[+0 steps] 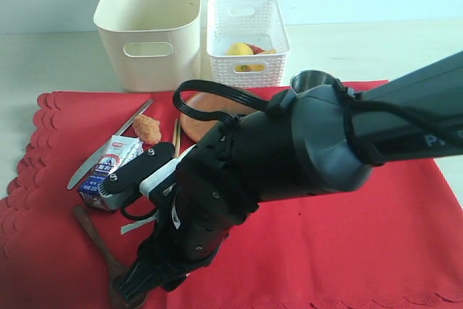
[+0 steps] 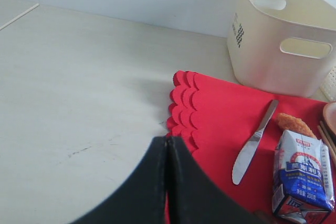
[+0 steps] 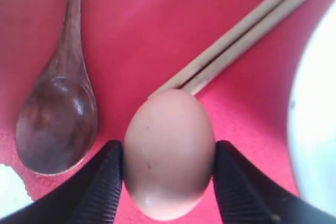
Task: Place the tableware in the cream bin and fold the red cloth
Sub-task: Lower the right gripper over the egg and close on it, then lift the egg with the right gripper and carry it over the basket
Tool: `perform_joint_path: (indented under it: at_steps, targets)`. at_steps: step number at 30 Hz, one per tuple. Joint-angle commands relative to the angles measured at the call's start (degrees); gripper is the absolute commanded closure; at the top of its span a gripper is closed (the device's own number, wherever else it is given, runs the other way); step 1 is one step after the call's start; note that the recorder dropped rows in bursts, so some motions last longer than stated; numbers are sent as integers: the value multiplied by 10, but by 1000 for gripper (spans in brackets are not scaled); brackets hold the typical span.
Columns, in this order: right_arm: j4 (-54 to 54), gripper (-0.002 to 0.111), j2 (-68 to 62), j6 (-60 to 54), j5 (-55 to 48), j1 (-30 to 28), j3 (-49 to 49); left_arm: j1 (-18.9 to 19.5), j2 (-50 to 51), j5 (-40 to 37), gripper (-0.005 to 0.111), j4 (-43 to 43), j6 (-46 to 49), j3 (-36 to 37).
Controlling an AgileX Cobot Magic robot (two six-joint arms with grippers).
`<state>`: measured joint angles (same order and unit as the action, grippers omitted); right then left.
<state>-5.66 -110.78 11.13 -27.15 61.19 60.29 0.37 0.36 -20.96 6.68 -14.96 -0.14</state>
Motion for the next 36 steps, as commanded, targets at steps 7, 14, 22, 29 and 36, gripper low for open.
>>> perform_joint_path:
  at_steps: [7, 14, 22, 29, 36]
  targets:
    - [3, 108, 52, 0, -36, 0, -4, -4, -4, 3, 107, 3, 2, 1]
    - [3, 108, 126, 0, -39, 0, -4, -4, -4, 3, 107, 3, 2, 1]
    - [3, 108, 201, -2, -39, 0, -4, -4, -4, 3, 107, 3, 2, 1]
    - [22, 108, 264, -2, -39, 0, -4, -4, -4, 3, 107, 3, 2, 1]
    - [106, 108, 311, 51, -40, 0, -4, -4, -4, 3, 107, 3, 2, 1]
